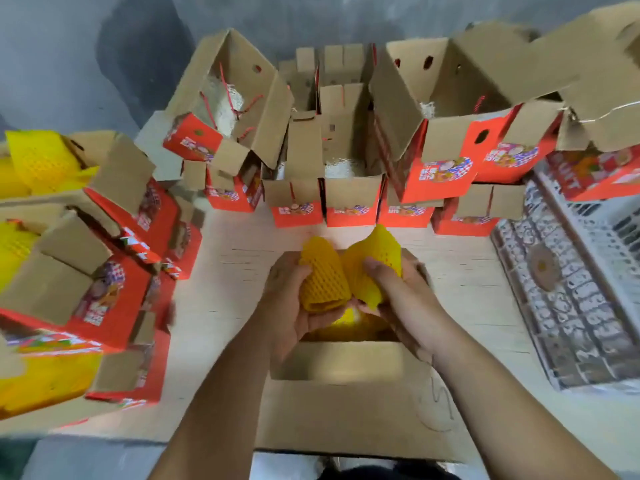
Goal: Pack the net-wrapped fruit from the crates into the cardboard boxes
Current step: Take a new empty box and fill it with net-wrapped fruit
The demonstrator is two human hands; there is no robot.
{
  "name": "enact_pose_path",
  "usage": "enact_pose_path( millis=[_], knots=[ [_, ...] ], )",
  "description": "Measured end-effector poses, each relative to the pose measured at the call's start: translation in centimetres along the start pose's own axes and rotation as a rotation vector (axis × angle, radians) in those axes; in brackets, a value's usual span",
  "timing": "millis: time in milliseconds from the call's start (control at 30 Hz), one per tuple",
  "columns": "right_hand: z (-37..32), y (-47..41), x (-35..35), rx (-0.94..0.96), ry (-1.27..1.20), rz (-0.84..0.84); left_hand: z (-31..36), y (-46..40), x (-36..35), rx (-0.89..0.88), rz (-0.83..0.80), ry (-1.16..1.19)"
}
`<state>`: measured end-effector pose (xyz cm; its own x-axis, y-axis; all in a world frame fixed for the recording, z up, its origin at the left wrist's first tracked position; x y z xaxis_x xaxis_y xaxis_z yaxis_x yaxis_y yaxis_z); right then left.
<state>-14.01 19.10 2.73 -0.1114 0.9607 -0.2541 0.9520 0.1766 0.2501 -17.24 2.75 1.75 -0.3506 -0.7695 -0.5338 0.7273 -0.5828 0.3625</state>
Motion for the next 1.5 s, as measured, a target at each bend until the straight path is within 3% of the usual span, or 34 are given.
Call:
enact_pose_path(
  millis=[100,200,333,433,567,667,800,867,933,1033,1200,1267,1400,1500],
  knots=[
    [2.9,-1.8,-1.1,-0.199,-0.006,0.025,1.2,0.1,3.8,0.12,0.094,-0.365],
    [3.9,-2.8,-0.6,-0.353,0.408,-0.046,0.5,-1.7,5.6,0.337,0.058,-0.758],
    [7.3,-4.4,-0.4,-0.643,0.955,-0.236,-3.3,-4.6,4.9,0.605,-0.058,-1.46],
    [8.4,-5.1,-1.7,-0.694,1.31,-0.317,-6.9,-5.0,5.1,0.823,-0.128,-1.587],
    [7.7,-5.6,-3.3,-0.618,1.367,-0.291,-6.7,-6.1,5.7,0.793,-0.039,-1.852],
    [8.6,-6.5,-2.1,-0.796,1.462,-0.309,-6.2,-6.9,6.1,0.74,-0.009,-1.902],
    [12.1,-6.8,-2.0,-0.934,1.395,-0.473,-7.7,-6.9,7.6,0.922,-0.057,-1.809],
    [13.0,-7.0,-1.7,-0.971,1.399,-0.518,-8.2,-7.3,7.7,1.031,-0.18,-1.868],
    [12.1,-7.0,-1.3,-0.945,1.411,-0.519,-7.5,-7.7,6.2,0.932,-0.311,-2.01],
    [9.0,-7.2,-0.5,-0.722,1.345,-0.455,-5.7,-8.9,3.6,0.763,-0.284,-1.879],
    [1.9,-2.3,7.1,-0.245,0.834,0.071,-3.0,-11.5,-5.6,0.166,-0.119,-1.417],
    [-0.4,1.4,10.8,-0.104,0.623,0.198,-3.6,-12.4,-10.7,-0.008,-0.1,-1.181],
    [-4.3,9.2,20.3,0.029,0.545,0.393,-7.3,-15.4,-22.9,-0.244,-0.178,-1.054],
    [-6.0,15.0,28.6,0.051,0.539,0.498,-11.5,-18.3,-32.2,-0.29,-0.252,-1.002]
  ],
)
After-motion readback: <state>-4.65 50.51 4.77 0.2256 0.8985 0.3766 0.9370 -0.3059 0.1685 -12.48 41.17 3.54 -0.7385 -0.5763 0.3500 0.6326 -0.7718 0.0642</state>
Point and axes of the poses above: each hand's wrist, its own y-axis away from the middle knuckle, its own x-axis out of the back of the hand, z = x × y, the point moved 7 cm from there along -y, towards the middle knuckle, and after that the axes turned 15 degrees about -z, right-handed, at the moved point
